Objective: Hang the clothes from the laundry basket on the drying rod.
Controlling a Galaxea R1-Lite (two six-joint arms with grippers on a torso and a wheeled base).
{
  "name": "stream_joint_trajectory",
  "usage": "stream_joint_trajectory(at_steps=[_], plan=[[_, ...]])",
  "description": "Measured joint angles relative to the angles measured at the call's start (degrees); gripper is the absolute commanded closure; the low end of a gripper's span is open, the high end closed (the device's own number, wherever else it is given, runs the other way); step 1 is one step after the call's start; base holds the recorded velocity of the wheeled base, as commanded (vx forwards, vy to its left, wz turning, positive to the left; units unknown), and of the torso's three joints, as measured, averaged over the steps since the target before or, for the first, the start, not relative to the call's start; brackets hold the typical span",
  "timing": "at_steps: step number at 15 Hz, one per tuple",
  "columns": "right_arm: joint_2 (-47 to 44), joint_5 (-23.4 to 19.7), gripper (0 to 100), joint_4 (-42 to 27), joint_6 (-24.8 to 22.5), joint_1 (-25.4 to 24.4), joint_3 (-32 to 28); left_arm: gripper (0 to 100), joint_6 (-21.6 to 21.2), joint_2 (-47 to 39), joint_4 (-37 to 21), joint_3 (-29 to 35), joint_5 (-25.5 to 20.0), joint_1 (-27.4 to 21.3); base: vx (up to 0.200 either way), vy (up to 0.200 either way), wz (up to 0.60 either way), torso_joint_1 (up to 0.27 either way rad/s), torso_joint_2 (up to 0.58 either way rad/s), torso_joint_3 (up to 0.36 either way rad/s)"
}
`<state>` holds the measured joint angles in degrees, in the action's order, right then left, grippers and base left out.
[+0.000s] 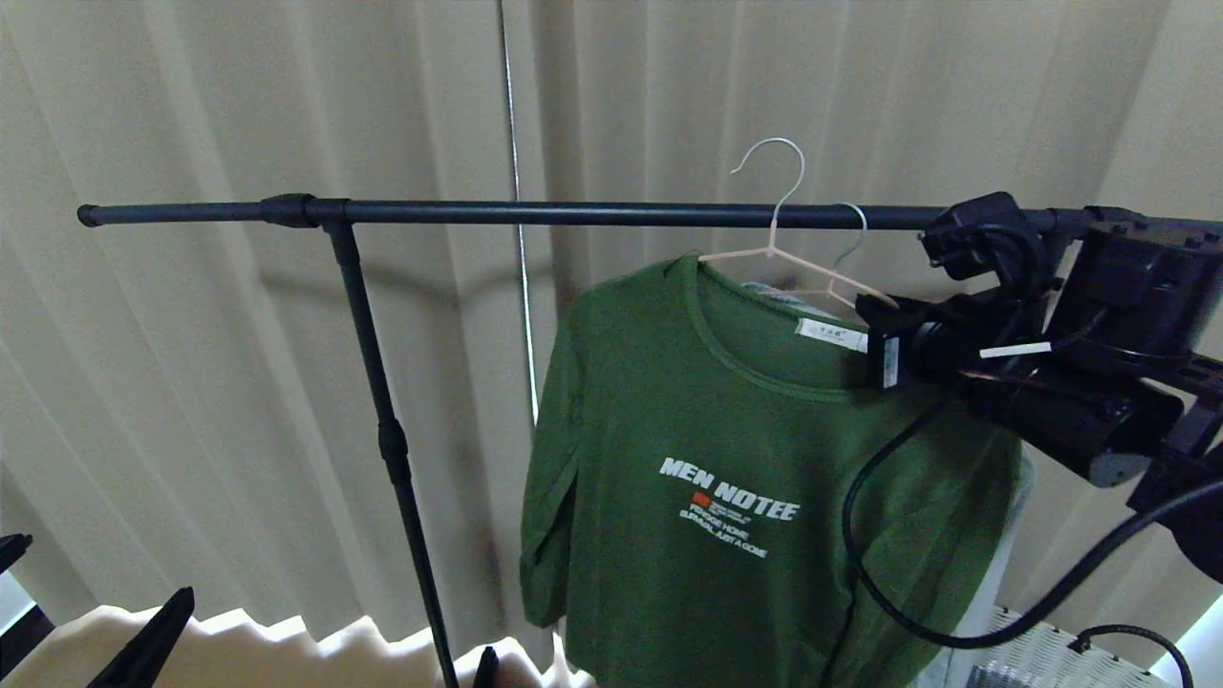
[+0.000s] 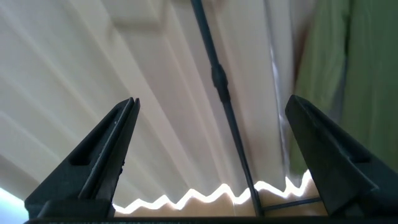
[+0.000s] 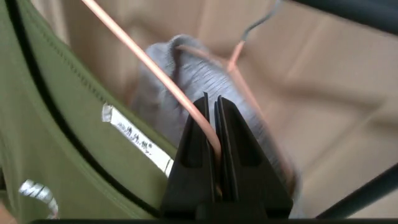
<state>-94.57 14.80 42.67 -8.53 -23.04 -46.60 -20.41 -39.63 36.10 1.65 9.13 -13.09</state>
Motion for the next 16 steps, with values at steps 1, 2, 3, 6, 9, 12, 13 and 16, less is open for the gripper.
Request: stream_joint_trajectory(at_steps=[1,2,3,6,9,12,13,16], plan=[[-1.26,0.17,100,-0.39,0.00,1.29,-1.27,0,0.00,0.02,0.00,-0.07,0.00,0.00,0.000,0.000,0.00,0.000,0.00,0.000],[-2.28,0.46,100,-0.41,0.02,2.12,-2.12,0,0.00,0.05,0.02,-0.20,-0.10,0.00,0.000,0.000,0.00,0.000,0.00,0.000],[-3.11,0.61,100,-0.41,0.02,2.67,-2.65,0,0.00,0.06,0.00,-0.27,-0.13,0.00,0.000,0.000,0.00,0.000,0.00,0.000],[-4.96,0.83,100,-0.41,-0.02,2.99,-3.12,0,0.02,0.16,0.00,-0.30,-0.11,0.00,0.000,0.000,0.00,0.000,0.00,0.000],[-6.19,0.88,100,-0.33,-0.05,2.67,-3.19,0,0.02,0.33,0.00,-0.35,-0.11,0.00,0.000,0.000,0.00,0.000,0.00,0.000],[-6.69,0.94,100,-0.55,-0.20,1.35,-3.06,0,-0.01,0.33,0.02,-0.35,-0.11,0.00,0.000,0.000,0.00,0.000,0.00,0.000],[-6.94,0.99,100,-0.55,-0.22,0.91,-3.01,0,-0.04,0.35,0.00,-0.39,-0.11,0.00,0.000,0.000,0.00,0.000,0.00,0.000],[-7.79,1.21,100,-0.44,-0.63,0.26,-3.28,0,-0.06,0.35,0.00,-0.41,-0.10,0.00,0.000,0.000,0.00,0.000,0.00,0.000]])
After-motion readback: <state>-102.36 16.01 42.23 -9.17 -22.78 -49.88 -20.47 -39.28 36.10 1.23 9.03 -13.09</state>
